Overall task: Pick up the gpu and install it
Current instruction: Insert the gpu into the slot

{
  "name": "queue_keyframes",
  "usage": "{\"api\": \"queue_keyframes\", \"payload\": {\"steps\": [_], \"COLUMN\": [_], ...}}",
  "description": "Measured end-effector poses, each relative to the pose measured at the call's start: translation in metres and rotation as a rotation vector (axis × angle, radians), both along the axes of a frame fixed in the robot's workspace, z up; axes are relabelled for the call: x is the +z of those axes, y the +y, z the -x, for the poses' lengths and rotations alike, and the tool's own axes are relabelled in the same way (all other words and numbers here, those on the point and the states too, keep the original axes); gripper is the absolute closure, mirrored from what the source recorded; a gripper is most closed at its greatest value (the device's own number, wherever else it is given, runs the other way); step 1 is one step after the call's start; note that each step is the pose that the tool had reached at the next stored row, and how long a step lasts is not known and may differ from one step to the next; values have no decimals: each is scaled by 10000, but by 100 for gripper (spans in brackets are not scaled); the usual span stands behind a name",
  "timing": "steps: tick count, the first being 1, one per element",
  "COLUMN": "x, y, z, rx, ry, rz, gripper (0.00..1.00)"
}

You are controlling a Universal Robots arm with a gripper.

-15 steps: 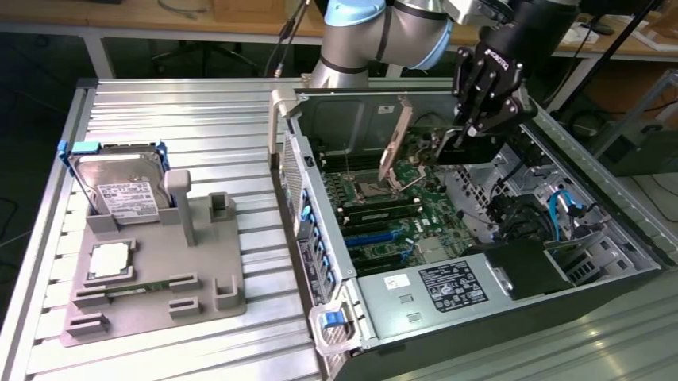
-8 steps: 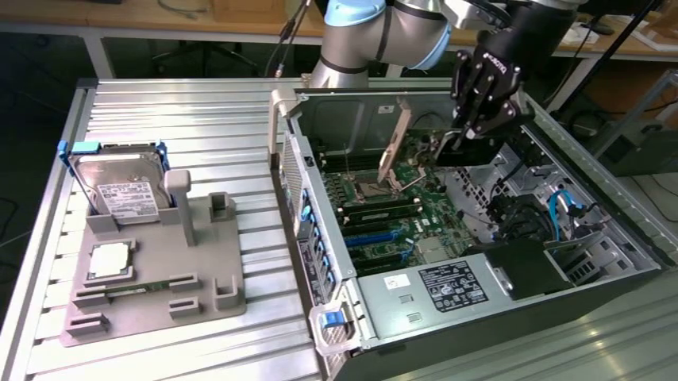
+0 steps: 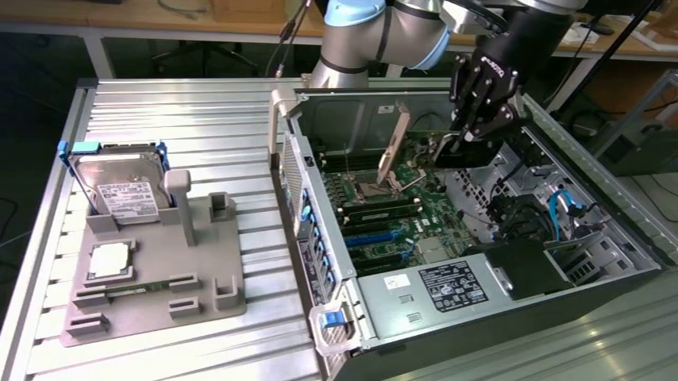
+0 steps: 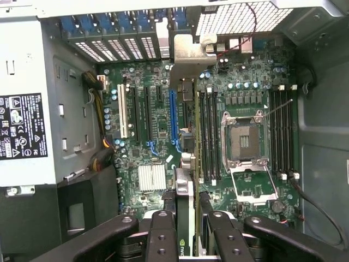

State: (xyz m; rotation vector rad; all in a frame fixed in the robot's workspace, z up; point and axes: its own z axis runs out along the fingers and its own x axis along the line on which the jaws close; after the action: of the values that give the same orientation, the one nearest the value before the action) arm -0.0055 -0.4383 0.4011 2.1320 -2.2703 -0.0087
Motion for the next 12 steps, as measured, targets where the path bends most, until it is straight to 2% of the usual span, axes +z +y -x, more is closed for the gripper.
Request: {"api": "queue_keyframes", "payload": {"steps": [12], "x": [-56], "y": [0], "z": [0], "rx": [0], "ry": [0], "rz": [-31], "gripper": [73]}}
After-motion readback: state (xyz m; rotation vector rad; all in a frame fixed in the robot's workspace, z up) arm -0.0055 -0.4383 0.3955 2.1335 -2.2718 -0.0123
